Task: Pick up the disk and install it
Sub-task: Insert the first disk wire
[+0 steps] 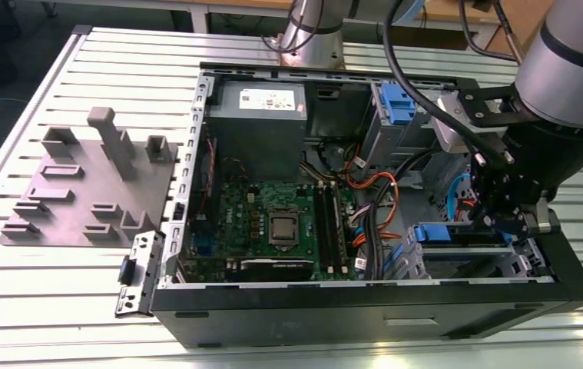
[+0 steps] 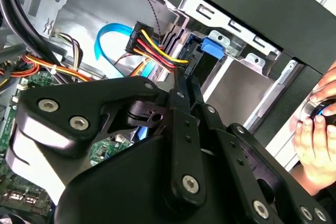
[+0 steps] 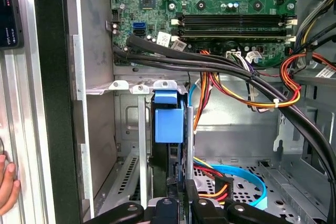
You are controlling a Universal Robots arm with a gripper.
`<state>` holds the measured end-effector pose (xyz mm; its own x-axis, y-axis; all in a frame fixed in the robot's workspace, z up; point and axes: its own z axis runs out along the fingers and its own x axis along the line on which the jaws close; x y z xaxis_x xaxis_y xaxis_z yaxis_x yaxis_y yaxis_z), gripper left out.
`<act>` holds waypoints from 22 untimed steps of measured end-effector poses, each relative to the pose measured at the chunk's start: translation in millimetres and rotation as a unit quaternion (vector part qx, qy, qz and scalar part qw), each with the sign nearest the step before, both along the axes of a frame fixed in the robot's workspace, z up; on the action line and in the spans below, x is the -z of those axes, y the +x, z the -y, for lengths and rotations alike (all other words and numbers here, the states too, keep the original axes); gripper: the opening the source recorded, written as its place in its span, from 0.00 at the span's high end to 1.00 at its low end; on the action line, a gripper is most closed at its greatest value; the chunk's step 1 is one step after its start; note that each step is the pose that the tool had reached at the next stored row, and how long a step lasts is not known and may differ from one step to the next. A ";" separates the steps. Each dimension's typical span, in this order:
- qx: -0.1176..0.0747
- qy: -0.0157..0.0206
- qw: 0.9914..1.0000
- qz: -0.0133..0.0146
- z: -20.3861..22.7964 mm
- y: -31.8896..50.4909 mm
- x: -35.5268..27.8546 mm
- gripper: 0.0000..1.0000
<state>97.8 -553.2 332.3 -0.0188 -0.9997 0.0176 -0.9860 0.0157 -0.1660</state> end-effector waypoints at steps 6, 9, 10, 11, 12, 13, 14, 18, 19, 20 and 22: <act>0.000 0.000 1.000 0.003 0.4 -0.8 1.2 0.84; 0.000 0.000 1.000 0.005 0.5 -1.7 2.0 0.84; 0.000 0.000 1.000 0.006 0.6 -2.0 2.2 0.84; 0.000 0.000 1.000 0.006 0.6 -2.3 2.6 0.84; 0.000 0.000 1.000 0.007 0.7 -2.5 2.7 0.84; 0.000 0.000 1.000 0.007 0.7 -2.5 2.8 0.84; 0.000 0.000 1.000 0.007 0.7 -2.5 2.8 0.84; 0.000 0.000 1.000 0.007 0.7 -2.7 1.1 0.84; 0.000 0.000 1.000 0.007 0.7 -2.7 0.4 0.84; 0.000 0.000 1.000 0.007 0.7 -2.7 0.0 0.84; 0.000 0.000 1.000 0.008 0.7 -2.8 0.1 0.84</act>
<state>95.0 -554.0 332.2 -0.0192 -0.9997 0.0170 -0.9832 0.0158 -0.1816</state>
